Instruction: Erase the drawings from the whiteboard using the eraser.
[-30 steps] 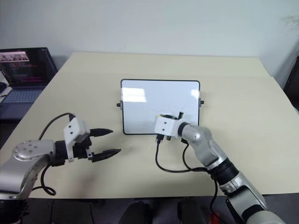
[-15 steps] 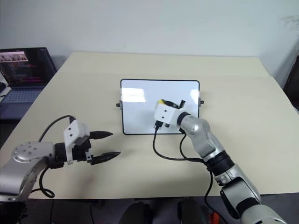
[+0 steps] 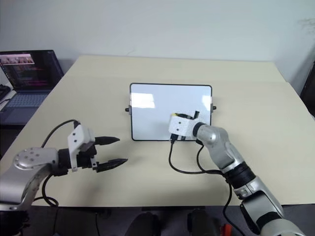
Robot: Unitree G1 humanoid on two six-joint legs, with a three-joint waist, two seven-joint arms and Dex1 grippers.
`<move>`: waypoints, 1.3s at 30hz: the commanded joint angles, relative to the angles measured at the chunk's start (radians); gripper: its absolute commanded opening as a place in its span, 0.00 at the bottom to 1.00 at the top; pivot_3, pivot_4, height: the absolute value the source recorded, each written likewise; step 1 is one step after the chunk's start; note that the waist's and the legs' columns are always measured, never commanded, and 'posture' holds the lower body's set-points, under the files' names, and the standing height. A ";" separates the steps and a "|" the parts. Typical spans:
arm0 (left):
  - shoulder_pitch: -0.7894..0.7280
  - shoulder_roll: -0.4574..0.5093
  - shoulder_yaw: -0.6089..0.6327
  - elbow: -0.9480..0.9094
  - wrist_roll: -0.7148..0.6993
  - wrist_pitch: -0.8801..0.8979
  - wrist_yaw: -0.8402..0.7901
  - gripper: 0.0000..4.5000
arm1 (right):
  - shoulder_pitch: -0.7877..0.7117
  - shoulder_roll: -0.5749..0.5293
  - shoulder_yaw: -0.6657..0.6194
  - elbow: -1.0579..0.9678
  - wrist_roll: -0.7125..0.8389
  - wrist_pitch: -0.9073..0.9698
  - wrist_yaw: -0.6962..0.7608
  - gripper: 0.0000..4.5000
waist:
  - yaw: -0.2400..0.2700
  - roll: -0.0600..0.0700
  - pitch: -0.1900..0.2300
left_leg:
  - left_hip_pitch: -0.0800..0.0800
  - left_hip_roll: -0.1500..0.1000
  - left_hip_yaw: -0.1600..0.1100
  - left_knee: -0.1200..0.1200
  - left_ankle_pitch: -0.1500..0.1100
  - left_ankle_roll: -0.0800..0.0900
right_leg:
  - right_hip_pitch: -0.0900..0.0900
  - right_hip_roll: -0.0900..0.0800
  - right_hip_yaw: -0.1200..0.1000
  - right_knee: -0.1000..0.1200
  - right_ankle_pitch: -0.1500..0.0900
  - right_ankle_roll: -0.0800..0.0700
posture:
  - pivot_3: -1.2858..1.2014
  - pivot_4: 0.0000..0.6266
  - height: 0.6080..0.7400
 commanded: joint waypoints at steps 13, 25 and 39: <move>-0.002 0.002 0.007 -0.042 -0.017 -0.001 0.007 1.00 | -0.002 0.036 0.027 0.027 -0.001 0.061 0.022 0.25 | -0.003 0.000 0.000 | 0.001 0.001 0.001 0.000 0.001 0.000 | 0.000 0.001 0.001 0.000 0.001 -0.002 | 0.52 0.24 1.00; -0.014 0.001 -0.002 -0.084 -0.030 0.009 0.009 1.00 | 0.030 0.188 -0.239 -0.183 0.253 0.289 -0.020 0.25 | -0.002 0.001 0.000 | -0.001 0.001 0.000 -0.001 0.001 0.000 | -0.001 0.001 0.000 0.000 0.001 -0.002 | 0.52 0.24 1.00; -0.265 -0.109 -0.189 -0.092 0.000 0.006 0.040 1.00 | 0.336 0.116 -0.563 -0.595 0.430 0.713 -0.139 0.25 | 0.002 0.001 0.001 | -0.005 -0.001 -0.002 -0.001 -0.002 -0.002 | -0.001 0.000 -0.002 -0.005 -0.001 0.001 | 0.52 0.24 1.00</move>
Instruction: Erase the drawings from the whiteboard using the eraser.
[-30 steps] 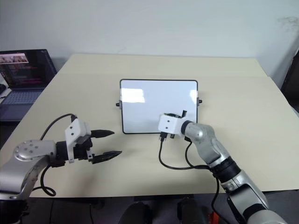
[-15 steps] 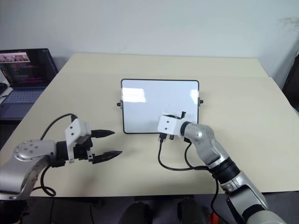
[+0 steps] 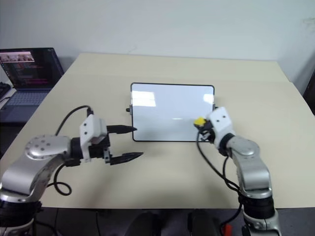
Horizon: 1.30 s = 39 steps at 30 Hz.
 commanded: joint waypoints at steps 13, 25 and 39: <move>-0.300 -0.222 -0.287 0.265 0.141 -0.152 -0.107 1.00 | 0.089 -0.019 -0.144 0.090 0.053 0.004 -0.198 0.25 | -0.006 0.000 0.000 | 0.001 0.001 0.002 0.000 0.000 0.000 | -0.001 0.008 0.004 0.001 0.000 0.001 | 0.52 0.24 1.00; -0.346 -0.289 -0.323 0.378 0.211 -0.242 -0.145 1.00 | 0.055 -0.035 -0.183 0.192 0.105 -0.030 -0.266 0.25 | -0.006 0.001 0.000 | 0.000 0.001 0.002 0.000 0.000 0.000 | -0.001 0.008 0.004 0.000 0.000 0.001 | 0.52 0.24 1.00; -0.267 -0.264 -0.255 0.310 0.199 -0.228 -0.102 1.00 | 0.062 -0.029 -0.209 0.166 0.162 -0.105 -0.315 1.00 | -0.007 0.001 0.000 | 0.000 0.001 0.002 0.000 0.000 0.000 | -0.001 0.008 0.004 0.001 0.000 0.001 | 0.52 0.24 1.00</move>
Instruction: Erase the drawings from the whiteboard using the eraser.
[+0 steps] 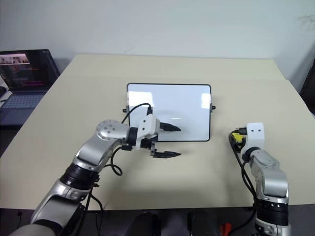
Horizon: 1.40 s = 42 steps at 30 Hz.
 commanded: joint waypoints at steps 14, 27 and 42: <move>0.474 -0.049 0.501 -0.519 -0.253 0.320 0.487 1.00 | 0.182 0.022 0.175 -0.365 0.107 -0.228 0.095 1.00 | 0.002 0.000 0.000 | 0.000 0.001 -0.001 0.000 0.000 0.000 | 0.001 -0.006 -0.001 -0.002 -0.001 0.001 | 0.52 0.24 1.00; 0.752 -0.237 0.580 -0.605 -0.094 0.166 0.855 1.00 | 0.402 0.130 0.198 -0.250 0.140 -0.618 0.110 1.00 | 0.006 -0.001 -0.001 | 0.016 0.000 -0.001 0.000 0.000 -0.001 | 0.017 -0.008 -0.001 -0.005 -0.002 0.007 | 0.52 0.24 1.00; 0.861 -0.310 0.554 -0.638 0.008 0.114 1.007 1.00 | 0.471 0.049 0.177 -0.354 0.218 -0.548 0.129 1.00 | 0.006 -0.001 -0.001 | 0.014 0.000 0.000 -0.001 -0.004 -0.001 | 0.018 -0.008 -0.001 -0.012 -0.001 0.006 | 0.52 0.24 1.00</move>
